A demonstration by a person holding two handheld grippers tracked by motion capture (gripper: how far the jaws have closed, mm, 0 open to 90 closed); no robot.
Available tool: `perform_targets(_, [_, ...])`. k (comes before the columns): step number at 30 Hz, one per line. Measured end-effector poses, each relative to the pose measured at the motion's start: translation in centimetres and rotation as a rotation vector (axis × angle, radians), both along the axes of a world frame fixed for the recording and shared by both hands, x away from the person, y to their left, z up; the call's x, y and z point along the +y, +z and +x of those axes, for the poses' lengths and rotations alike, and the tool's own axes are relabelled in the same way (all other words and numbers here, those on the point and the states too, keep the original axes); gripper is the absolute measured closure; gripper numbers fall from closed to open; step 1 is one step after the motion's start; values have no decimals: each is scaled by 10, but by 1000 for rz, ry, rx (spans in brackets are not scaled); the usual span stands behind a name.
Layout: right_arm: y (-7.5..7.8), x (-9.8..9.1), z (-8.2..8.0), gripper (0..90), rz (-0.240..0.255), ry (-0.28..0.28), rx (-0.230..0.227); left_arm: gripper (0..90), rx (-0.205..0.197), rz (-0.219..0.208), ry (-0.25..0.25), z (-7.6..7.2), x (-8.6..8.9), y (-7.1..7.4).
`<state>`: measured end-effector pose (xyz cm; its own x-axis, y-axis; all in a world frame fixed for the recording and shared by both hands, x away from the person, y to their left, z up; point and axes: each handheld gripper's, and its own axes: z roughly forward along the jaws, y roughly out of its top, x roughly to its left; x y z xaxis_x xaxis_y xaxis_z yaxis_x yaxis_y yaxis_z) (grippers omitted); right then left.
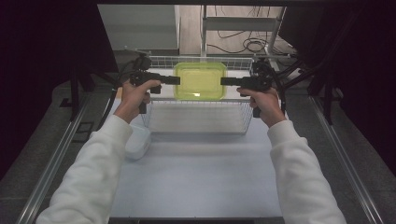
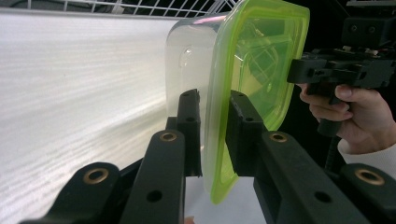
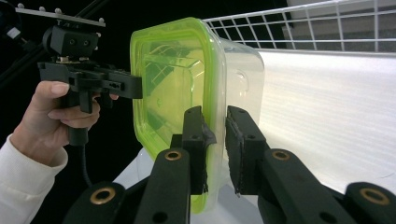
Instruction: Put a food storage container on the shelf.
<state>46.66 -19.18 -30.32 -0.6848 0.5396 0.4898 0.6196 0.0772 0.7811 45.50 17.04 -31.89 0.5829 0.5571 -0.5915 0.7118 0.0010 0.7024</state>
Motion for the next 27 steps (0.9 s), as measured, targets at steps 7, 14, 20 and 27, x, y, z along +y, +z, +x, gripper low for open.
perform_targets(7, [3,0,16,775,-10,-28,50,776,53,-3,7,19,-1,-3])
perform_targets(14, [-10,4,37,784,-11,-94,145,768,117,-38,36,35,0,-11])
perform_targets(20, [-15,8,49,760,20,-157,203,767,180,-77,60,50,3,-15])
perform_targets(27, [-23,12,59,725,61,-235,278,735,231,-124,88,63,3,-25])
